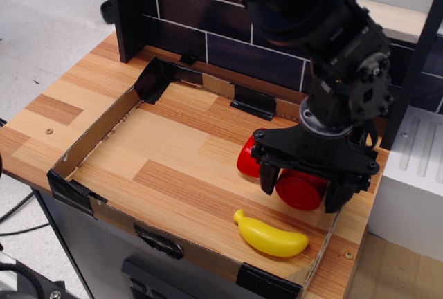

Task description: Upright basil bottle

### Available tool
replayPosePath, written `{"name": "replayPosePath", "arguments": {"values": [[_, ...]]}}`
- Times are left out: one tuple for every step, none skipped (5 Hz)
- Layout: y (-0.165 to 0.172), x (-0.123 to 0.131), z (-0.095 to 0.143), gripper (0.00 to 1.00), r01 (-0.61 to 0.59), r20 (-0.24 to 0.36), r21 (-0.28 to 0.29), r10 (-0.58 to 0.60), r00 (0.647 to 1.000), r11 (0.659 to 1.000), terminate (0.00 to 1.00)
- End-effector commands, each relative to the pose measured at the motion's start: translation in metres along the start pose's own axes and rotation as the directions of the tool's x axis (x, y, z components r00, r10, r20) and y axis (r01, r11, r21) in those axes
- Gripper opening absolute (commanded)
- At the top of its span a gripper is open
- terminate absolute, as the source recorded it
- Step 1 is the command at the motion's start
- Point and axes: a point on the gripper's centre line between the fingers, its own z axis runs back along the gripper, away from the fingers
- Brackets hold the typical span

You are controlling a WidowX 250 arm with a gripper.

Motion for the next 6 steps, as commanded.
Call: {"name": "replayPosePath", "arguments": {"values": [[-0.004, 0.007, 0.006, 1.0, 0.008, 0.031, -0.007, -0.008, 0.999, 1.0, 0.0], [-0.006, 0.01, 0.0, 1.0, 0.004, 0.018, -0.002, -0.004, 1.0, 1.0, 0.0], [-0.007, 0.008, -0.002, 0.0, 0.008, 0.014, 0.001, -0.008, 1.0, 1.0, 0.0], [-0.006, 0.006, 0.01, 0.0, 0.001, 0.019, -0.015, -0.001, 1.0, 1.0, 0.0], [-0.004, 0.007, 0.031, 0.0, -0.028, 0.035, -0.034, 0.029, 0.999, 0.999, 0.0], [-0.001, 0.008, 0.045, 0.0, -0.024, 0.043, -0.028, 0.025, 0.999, 0.999, 0.0]]}}
